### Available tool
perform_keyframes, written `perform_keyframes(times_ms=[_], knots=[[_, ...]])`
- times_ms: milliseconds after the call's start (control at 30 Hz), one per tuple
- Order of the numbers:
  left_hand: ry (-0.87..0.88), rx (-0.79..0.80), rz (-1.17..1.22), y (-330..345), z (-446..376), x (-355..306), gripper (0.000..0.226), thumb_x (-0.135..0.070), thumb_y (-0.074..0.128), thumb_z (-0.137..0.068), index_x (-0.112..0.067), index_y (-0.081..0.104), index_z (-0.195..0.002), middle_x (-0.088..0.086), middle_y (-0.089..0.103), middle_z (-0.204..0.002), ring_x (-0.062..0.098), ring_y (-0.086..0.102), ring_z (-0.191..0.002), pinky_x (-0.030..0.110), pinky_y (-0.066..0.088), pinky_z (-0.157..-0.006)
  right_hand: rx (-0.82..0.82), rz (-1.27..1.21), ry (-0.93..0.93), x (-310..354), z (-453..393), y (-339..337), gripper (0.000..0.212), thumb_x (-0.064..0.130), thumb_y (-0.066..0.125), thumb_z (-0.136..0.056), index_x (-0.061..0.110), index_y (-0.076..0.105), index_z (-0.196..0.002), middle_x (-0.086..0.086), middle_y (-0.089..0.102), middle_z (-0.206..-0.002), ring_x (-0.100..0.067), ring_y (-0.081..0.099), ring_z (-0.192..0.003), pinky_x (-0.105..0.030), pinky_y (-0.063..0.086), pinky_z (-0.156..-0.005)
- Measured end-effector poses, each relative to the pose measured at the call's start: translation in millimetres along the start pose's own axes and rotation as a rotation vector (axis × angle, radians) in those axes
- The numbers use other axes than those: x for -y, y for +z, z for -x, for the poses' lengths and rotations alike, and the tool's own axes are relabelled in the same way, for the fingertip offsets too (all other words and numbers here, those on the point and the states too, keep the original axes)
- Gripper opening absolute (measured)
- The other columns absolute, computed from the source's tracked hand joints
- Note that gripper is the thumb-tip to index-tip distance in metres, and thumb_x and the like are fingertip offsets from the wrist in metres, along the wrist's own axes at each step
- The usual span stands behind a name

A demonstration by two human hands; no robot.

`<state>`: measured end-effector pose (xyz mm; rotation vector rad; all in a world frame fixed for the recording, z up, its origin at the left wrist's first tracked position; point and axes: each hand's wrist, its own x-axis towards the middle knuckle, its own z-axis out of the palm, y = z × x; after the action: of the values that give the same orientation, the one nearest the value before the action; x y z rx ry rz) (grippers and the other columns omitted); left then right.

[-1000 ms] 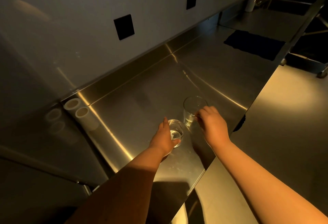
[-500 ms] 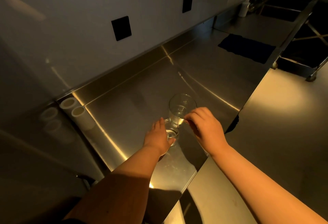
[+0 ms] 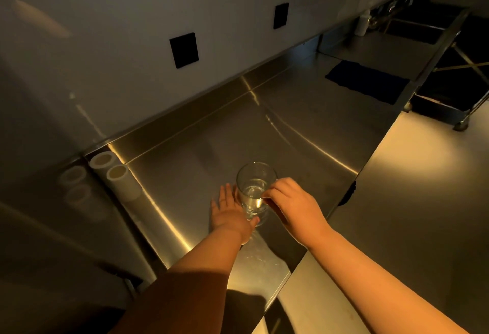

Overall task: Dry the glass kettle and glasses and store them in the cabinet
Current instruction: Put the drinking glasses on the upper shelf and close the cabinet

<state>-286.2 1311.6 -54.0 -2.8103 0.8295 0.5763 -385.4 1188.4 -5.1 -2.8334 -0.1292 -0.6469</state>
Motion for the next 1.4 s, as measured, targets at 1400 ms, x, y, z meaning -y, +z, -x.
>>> perform_keyframes(times_ms=[1400], knots=[[-0.037, 0.068, -0.014, 5, -4, 1, 0.092, -0.06, 0.028, -0.094, -0.003, -0.024, -0.144, 0.013, -0.023, -0.156, 0.029, -0.019, -0.144, 0.044, -0.001, -0.117, -0.14, -0.423, 0.505, 7, 31, 88, 0.085, 0.033, 0.07, -0.083, 0.034, 0.01, -0.143, 0.01, 0.014, -0.151, -0.002, 0.018, -0.138, -0.016, 0.024, -0.109]])
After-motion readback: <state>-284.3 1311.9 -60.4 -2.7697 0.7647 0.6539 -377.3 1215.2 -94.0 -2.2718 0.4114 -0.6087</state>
